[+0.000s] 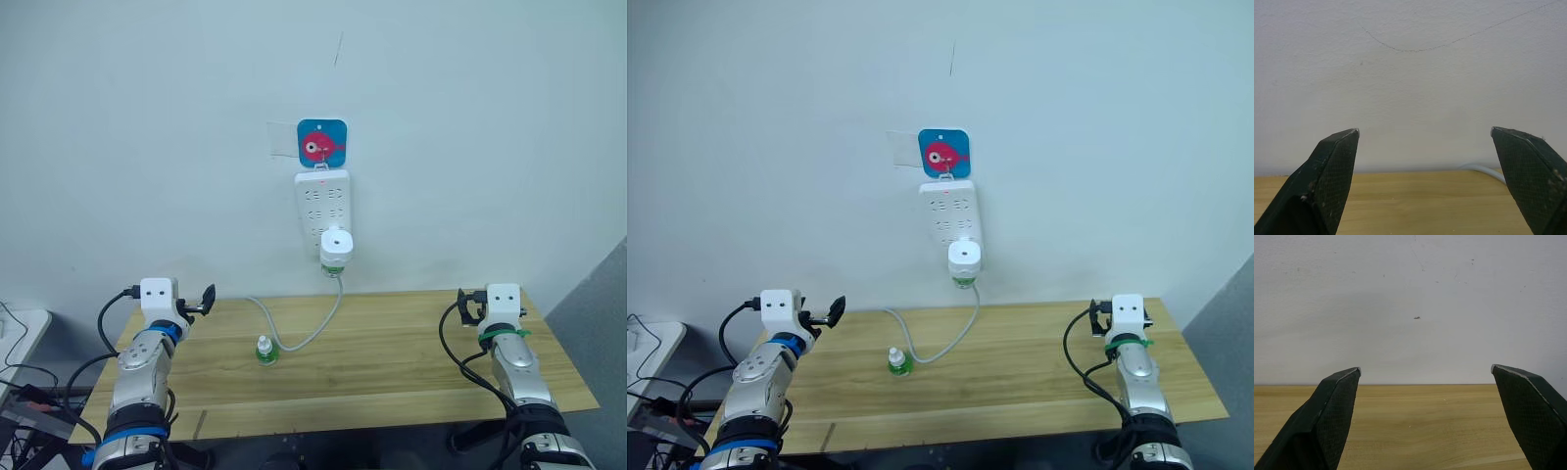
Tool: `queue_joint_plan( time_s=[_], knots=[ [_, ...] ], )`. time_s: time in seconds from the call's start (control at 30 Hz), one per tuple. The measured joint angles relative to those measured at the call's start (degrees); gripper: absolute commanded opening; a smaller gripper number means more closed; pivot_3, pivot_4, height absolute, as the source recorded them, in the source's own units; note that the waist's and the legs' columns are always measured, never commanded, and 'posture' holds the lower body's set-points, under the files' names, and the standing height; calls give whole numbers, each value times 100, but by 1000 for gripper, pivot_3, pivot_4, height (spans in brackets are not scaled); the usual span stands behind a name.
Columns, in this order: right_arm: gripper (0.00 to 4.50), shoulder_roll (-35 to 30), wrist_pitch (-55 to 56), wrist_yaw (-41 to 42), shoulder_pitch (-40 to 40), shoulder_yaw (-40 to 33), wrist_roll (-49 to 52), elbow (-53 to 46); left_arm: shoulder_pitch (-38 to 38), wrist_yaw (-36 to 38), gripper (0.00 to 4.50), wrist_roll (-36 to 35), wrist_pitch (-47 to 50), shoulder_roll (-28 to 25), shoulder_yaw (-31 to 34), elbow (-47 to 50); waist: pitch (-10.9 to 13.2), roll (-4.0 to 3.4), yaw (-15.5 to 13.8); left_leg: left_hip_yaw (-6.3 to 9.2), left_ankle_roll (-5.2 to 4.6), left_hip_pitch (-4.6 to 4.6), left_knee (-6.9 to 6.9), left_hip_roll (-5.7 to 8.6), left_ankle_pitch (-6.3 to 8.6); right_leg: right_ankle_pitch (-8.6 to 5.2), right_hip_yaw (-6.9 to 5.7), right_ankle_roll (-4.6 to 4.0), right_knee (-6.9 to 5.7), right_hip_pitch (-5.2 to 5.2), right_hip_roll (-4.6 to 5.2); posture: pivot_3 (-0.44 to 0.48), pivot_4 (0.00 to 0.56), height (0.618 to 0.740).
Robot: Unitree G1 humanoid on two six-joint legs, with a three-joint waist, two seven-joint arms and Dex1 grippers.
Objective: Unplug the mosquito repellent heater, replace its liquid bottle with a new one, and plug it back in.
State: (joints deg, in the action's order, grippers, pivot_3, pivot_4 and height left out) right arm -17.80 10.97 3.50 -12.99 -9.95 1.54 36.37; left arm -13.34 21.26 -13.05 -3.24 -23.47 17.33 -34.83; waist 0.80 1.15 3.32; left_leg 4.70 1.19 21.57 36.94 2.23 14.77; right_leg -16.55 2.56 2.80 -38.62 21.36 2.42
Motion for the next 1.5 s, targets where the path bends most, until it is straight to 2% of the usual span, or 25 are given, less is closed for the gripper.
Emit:
queue_joint_plan(
  time_s=[0.53, 0.7, 0.83, 0.9, 1.0, 1.03, 1.13, 1.2, 1.27, 1.5],
  knots=[
    [4478, -181, -180, 175, 82, -93, 60, -398, 239, 82, 4500, -112, -79, -24, 84, 91, 0, 0, -24, 2, 0, 0, 0, 1, 1, -1, 0, 1, 0, 0, 1, -37, 0, 740],
    [4478, -193, -225, 275, 89, -98, 78, -489, 263, 170, 4500, -195, -75, -23, 101, 156, 0, 0, -40, 1, -1, 0, 1, 2, 1, -1, 0, 1, 0, -1, 1, -30, 14, 740],
    [4478, -199, -428, 520, 266, -101, 204, -898, 473, 541, 4500, -375, 53, -39, 93, 690, 3, -4, -41, 2, -2, 2, 1, 0, 2, -1, 4, 2, 0, -1, 2, -36, 48, 740],
    [4478, -297, -589, 863, 373, -12, 283, -1282, 668, 984, 4500, -661, 310, -152, 84, 1232, 29, -15, -37, 1, -4, 5, 1, -3, 3, -2, 6, 2, 3, -1, 1, -38, 84, 740],
    [4478, -608, -903, 1506, 569, 66, 518, -2109, 928, 1692, 4500, -1160, 849, -605, 90, 2167, 146, -38, -38, 4, -7, 7, 4, -5, 5, -4, 7, 5, 1, -4, 2, -37, 93, 740],
    [4478, -657, -994, 1638, 581, 64, 591, -2278, 939, 1822, 4500, -1253, 966, -699, 105, 2357, 156, -48, -44, 4, -7, 5, 4, -5, 5, -4, 4, 5, 0, -5, 1, -39, 127, 740],
    [4478, -873, -1430, 2335, 787, 203, 1032, -3181, 901, 2339, 4500, -1506, 1412, -1075, -22, 3014, 354, -68, -75, 5, -8, -19, 3, -7, 5, -9, 2, 4, -7, -31, 0, -43, 159, 740],
    [4478, -1111, -1913, 2936, 1000, 418, 1495, -4029, 690, 2741, 4500, -1618, 1740, -1413, -196, 3260, 516, -76, -107, 6, -8, -23, 9, -9, 4, -17, -3, 0, -26, -31, -2, -48, 177, 740],
    [4478, -1190, -2336, 3208, 1037, 516, 1809, -4652, 398, 2962, 4500, -1677, 1954, -1530, -288, 3449, 629, -86, -106, 3, -8, -22, 11, -11, 3, -17, -8, 0, -33, -26, -6, -51, 189, 740],
    [4478, -1362, -3276, 3373, 1025, 623, 2447, -6155, -485, 3430, 4500, -1824, 2431, -1541, -809, 3565, 897, -39, -55, 5, -7, 12, 13, -18, 3, -15, -11, 0, -33, 9, -6, -85, 230, 740]
  ],
)
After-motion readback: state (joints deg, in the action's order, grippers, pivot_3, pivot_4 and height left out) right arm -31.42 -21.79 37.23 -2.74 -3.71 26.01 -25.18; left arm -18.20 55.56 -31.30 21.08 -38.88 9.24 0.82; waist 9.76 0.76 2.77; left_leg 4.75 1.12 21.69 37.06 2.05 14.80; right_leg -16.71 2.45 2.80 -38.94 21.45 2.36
